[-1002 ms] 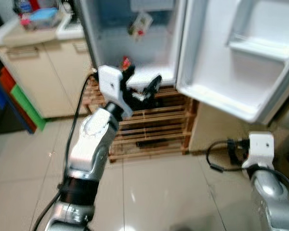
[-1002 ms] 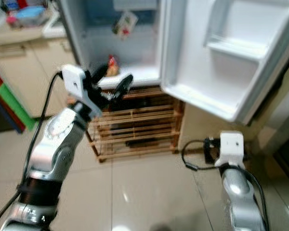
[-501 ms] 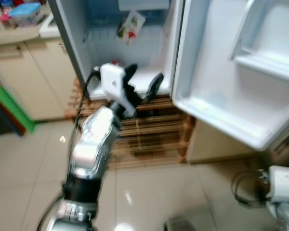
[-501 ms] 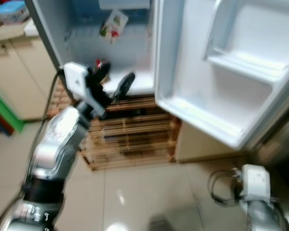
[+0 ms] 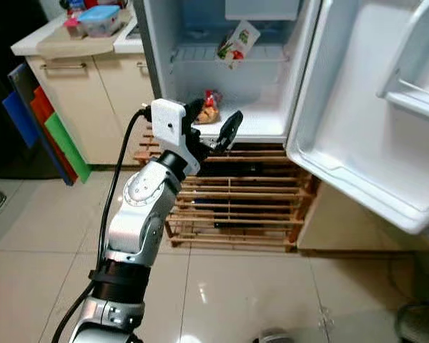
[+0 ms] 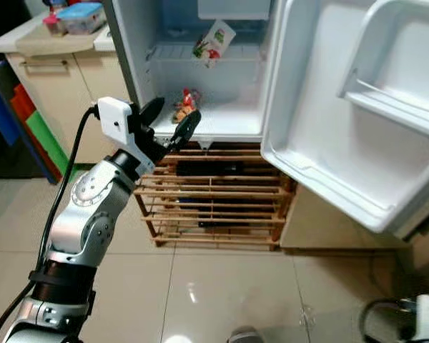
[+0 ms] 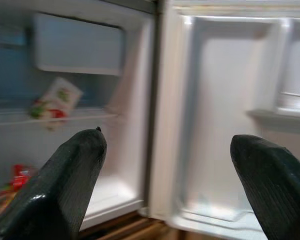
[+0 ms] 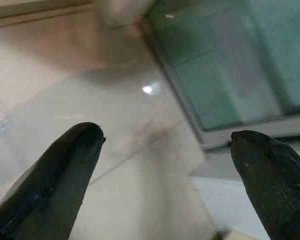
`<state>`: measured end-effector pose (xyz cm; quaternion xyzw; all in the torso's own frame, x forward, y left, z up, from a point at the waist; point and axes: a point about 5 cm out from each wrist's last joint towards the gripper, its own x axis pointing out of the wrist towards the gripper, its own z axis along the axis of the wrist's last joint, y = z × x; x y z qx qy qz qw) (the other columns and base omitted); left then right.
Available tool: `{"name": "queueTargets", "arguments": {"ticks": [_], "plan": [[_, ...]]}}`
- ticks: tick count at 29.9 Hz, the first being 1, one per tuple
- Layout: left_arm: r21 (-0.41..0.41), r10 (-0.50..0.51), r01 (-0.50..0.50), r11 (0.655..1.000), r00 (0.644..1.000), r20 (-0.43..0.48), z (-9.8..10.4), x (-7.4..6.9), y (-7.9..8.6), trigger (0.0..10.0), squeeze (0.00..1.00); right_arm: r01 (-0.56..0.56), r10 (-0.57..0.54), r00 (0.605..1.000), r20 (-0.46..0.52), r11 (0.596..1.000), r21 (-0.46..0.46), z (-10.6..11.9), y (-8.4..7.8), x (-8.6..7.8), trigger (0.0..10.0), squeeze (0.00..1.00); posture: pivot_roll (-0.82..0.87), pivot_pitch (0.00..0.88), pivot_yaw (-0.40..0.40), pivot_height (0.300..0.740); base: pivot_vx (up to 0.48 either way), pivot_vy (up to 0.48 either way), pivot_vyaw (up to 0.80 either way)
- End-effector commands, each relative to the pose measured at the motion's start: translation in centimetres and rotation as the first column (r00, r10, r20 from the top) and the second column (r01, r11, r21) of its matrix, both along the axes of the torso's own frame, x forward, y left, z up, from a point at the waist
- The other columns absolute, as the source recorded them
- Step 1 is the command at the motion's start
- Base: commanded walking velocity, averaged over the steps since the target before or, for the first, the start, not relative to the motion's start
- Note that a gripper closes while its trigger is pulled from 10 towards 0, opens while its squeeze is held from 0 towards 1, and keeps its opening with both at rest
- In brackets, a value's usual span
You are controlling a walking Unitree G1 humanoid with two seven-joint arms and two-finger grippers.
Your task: Restocking fridge
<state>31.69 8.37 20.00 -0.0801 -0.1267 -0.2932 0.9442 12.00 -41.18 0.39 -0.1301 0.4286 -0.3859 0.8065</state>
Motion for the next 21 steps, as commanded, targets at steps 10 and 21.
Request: {"name": "queueTargets", "arguments": {"ticks": [10, 21], "plan": [[0.026, -0.006, 0.006, 1.000, 1.000, 0.006, 0.3, 0.4, 0.0, 10.0, 0.00, 0.125, 0.007, 0.906, 0.423, 0.951, -0.284, 9.3, -3.2, 5.9, 10.0, 0.00, -0.34, 0.055, 0.081, 0.740, 0.000, 0.000, 0.00], [0.363, 0.082, -0.003, 0.932, 0.976, -0.202, -4.5, 1.8, 0.1, 10.0, 0.00, -0.250, 0.422, 0.670, 0.610, 0.903, -0.349, 13.3, 5.1, 14.9, 10.0, 0.00, -0.35, 0.058, 0.091, 0.740, 0.000, 0.000, 0.00]]}}
